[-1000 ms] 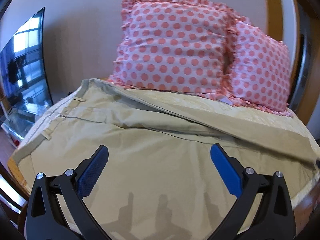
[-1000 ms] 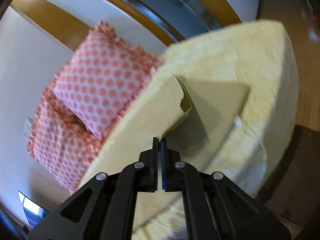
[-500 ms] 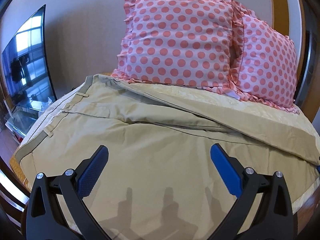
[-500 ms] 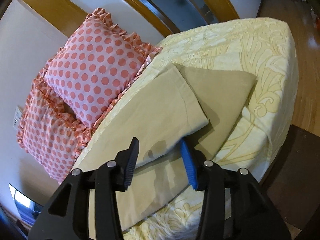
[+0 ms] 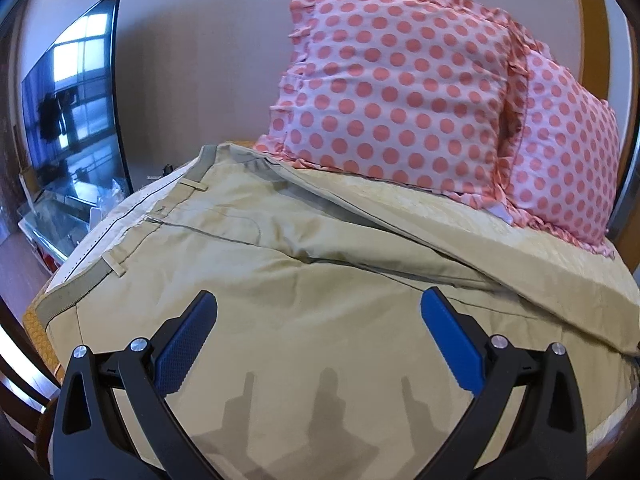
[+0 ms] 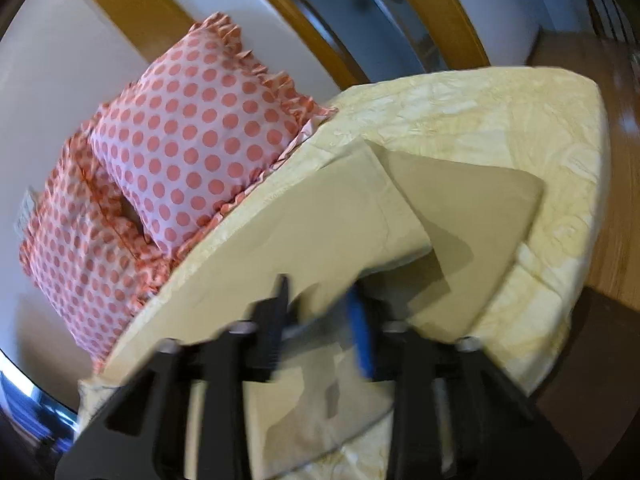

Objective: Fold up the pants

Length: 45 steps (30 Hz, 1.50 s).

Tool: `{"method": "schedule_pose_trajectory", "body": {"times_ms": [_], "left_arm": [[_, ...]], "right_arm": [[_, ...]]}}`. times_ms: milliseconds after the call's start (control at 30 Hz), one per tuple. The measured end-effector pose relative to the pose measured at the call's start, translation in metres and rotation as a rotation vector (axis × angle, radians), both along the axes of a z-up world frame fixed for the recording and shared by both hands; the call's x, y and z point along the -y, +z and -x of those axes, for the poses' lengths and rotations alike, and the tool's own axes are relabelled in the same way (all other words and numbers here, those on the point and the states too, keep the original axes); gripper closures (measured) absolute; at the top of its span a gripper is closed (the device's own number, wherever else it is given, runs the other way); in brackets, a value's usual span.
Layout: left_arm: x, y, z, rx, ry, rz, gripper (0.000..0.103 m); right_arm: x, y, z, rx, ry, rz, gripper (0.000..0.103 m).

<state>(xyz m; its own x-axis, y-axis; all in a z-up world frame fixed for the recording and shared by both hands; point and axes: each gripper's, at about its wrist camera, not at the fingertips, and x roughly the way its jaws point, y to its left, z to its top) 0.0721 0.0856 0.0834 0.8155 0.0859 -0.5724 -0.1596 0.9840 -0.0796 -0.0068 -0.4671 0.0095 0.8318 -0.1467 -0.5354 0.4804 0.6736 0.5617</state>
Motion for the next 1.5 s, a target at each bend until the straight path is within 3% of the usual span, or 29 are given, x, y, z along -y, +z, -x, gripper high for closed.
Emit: {"method": "schedule_pose_trajectory", "body": {"times_ms": [133,233,400,533,633,700,733,767,800,833,900,1167,1267,1500], "left_arm": [[-0.015,0.001,-0.012,-0.028,0.009,-0.002,0.001],[-0.029,0.003,-0.030,-0.054,0.014,0.004,0.001],[-0.053,0.005,-0.097,-0.162,0.010,0.100,0.001],[-0.078,-0.004,-0.160,-0.252,0.087,0.214,0.001],[-0.087,-0.016,-0.196,-0.310,0.142,0.226,0.004],[-0.091,-0.026,-0.214,-0.348,0.172,0.221,0.014],[-0.094,-0.029,-0.219,-0.356,0.180,0.226,0.025],[-0.097,-0.034,-0.224,-0.365,0.189,0.239,0.045],[-0.100,-0.038,-0.227,-0.373,0.188,0.262,0.057],[-0.105,-0.042,-0.228,-0.374,0.169,0.324,0.078],[-0.109,-0.041,-0.220,-0.350,0.171,0.377,0.087],[-0.086,0.014,-0.127,-0.209,0.106,0.138,0.091],[-0.082,0.015,-0.082,-0.190,0.102,0.084,0.091],[-0.079,-0.006,0.001,-0.169,0.105,0.079,0.091]], "right_arm": [[0.013,-0.002,0.015,0.081,0.010,-0.094,0.102],[0.016,-0.002,0.024,0.083,-0.011,-0.105,0.102],[0.019,-0.004,0.025,0.079,-0.012,-0.111,0.102],[0.019,-0.003,0.022,0.063,-0.002,-0.100,0.102],[0.018,-0.002,0.019,0.054,0.006,-0.092,0.102],[0.018,-0.001,0.018,0.049,0.013,-0.080,0.102],[0.018,0.000,0.017,0.046,0.016,-0.073,0.102],[0.017,0.000,0.015,0.044,0.018,-0.069,0.102],[0.018,0.001,0.013,0.044,0.022,-0.063,0.102],[0.018,0.002,0.012,0.046,0.026,-0.059,0.102],[0.019,0.006,0.009,0.055,0.032,-0.050,0.102],[0.032,0.029,0.010,0.105,0.015,-0.004,0.102],[0.039,0.032,0.014,0.107,0.004,0.000,0.102],[0.047,0.024,0.029,0.089,-0.006,-0.023,0.102]]}}
